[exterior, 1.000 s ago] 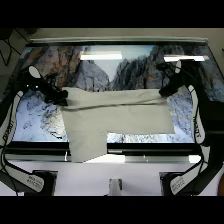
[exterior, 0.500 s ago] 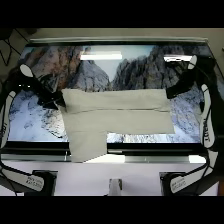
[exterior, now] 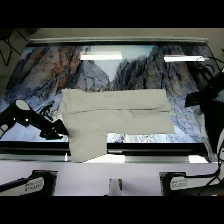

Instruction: Fold the shirts.

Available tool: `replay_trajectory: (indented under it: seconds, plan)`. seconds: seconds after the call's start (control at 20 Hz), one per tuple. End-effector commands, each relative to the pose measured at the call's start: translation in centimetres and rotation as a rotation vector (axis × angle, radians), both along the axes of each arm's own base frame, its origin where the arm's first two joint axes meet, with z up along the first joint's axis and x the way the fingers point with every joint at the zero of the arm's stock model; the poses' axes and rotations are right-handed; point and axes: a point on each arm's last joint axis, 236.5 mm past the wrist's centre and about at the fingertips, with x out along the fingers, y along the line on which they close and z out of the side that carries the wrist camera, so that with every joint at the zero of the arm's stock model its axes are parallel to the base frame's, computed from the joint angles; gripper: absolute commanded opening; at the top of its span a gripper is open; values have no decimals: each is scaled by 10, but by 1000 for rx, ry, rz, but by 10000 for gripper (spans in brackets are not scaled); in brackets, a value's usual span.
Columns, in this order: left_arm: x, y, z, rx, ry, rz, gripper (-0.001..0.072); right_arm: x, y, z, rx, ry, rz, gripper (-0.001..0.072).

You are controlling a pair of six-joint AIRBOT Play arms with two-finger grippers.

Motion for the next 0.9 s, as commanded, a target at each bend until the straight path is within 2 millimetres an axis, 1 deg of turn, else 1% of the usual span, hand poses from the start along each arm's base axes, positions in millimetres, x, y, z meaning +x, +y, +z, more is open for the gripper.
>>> replay_trajectory:
  seconds: [0.0, 0.15, 0.2, 0.25, 0.3, 0.35, 0.4, 0.45, 0.5, 0.55, 0.65, 0.85]
  plan:
    - [-26, -20, -25, -43, 7, 62, 488, -5, 0, 2, 18, 2, -8, 539]
    - [-28, -33, -38, -29, -8, 53, 488, -5, -1, 1, 12, 5, -9, 541]
    - [-28, -39, -41, -31, -11, 49, 488, -8, -1, -1, 13, 15, -9, 561]
    - [-28, -45, -44, -32, -16, 45, 488, -13, 0, -7, 22, 40, -11, 608]
    - [-26, -48, -48, -25, -27, 40, 488, -25, 5, -17, 39, 89, -9, 619]
    - [-23, -51, -50, -17, -44, 36, 438, -37, 9, -28, 57, 140, -8, 619]
    - [-21, -52, -50, -12, -55, 37, 227, -49, 13, -39, 74, 187, -8, 620]
    - [-20, -52, -50, -12, -59, 36, 136, -61, 18, -51, 91, 232, -8, 642]
    - [-20, -51, -48, -16, -67, 26, 62, -70, 21, -61, 103, 262, -7, 655]
    - [-20, -52, -47, -20, -82, 13, 38, -77, 24, -70, 110, 282, -9, 659]
    - [-16, -51, -42, -21, -112, 8, 38, -83, 26, -84, 115, 302, -13, 658]
    - [-11, -52, -29, -23, -167, 6, 38, -85, 34, -103, 157, 355, -57, 655]
